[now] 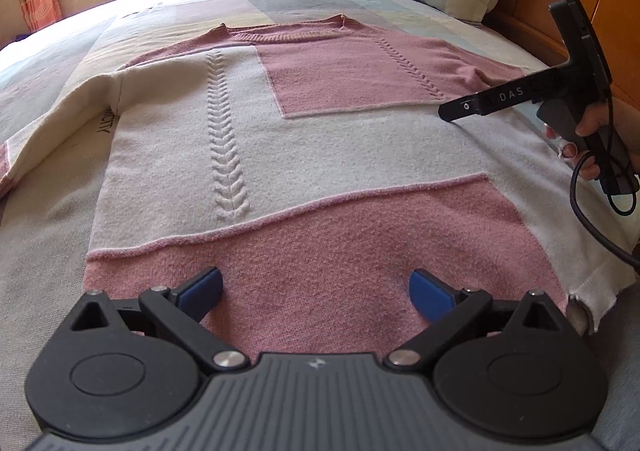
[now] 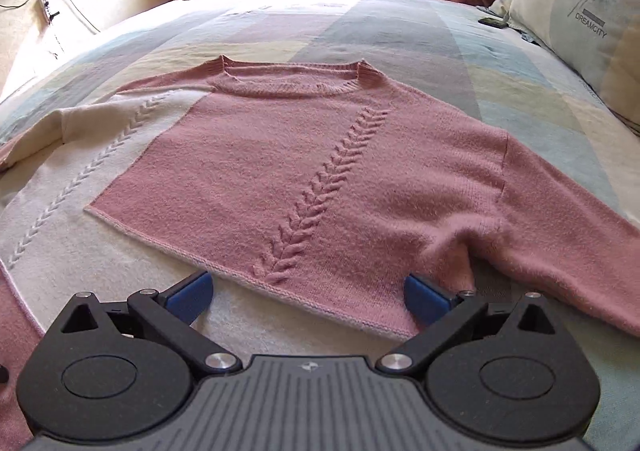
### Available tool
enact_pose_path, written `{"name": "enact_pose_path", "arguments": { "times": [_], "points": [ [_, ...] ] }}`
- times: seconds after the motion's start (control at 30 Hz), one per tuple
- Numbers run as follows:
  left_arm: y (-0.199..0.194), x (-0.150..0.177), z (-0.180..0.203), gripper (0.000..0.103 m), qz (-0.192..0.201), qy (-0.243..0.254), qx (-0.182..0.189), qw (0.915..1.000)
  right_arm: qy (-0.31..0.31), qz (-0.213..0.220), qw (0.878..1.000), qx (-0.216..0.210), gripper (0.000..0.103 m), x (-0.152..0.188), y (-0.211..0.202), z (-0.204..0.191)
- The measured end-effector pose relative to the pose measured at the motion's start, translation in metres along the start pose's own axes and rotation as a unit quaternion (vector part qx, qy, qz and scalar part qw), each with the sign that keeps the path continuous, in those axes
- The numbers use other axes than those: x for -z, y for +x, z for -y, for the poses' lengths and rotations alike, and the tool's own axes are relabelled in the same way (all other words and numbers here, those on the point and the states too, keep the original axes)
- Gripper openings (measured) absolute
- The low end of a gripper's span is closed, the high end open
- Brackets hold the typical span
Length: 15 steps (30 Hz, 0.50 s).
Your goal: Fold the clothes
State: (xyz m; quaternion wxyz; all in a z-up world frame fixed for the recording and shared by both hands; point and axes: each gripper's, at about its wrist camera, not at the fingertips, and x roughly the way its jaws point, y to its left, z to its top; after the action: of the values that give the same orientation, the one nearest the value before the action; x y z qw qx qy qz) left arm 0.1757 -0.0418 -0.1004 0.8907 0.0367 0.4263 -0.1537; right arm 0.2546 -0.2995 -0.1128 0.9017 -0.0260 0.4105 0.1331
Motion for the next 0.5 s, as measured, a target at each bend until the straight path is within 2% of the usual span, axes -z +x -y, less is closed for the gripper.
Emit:
{"name": "enact_pose_path", "arguments": {
  "times": [0.2, 0.27, 0.4, 0.5],
  "points": [
    [-0.022, 0.021, 0.01, 0.099, -0.013, 0.044, 0.005, 0.9989, 0.005, -0.002, 1.0, 0.006, 0.103, 0.019, -0.026, -0.026],
    [-0.028, 0.017, 0.008, 0.099, -0.005, 0.043, 0.007, 0.999, 0.006, -0.003, 1.0, 0.008, 0.103, 0.025, -0.035, -0.035],
    [-0.026, -0.001, 0.011, 0.099, 0.025, 0.042, -0.018, 0.9986, 0.01, -0.004, 1.0, 0.012, 0.103, 0.037, -0.052, -0.053],
    [-0.013, -0.005, 0.013, 0.099, 0.018, 0.032, -0.021, 0.9991, 0.015, -0.008, 1.0, 0.021, 0.103, 0.047, -0.058, -0.067]
  ]
}}
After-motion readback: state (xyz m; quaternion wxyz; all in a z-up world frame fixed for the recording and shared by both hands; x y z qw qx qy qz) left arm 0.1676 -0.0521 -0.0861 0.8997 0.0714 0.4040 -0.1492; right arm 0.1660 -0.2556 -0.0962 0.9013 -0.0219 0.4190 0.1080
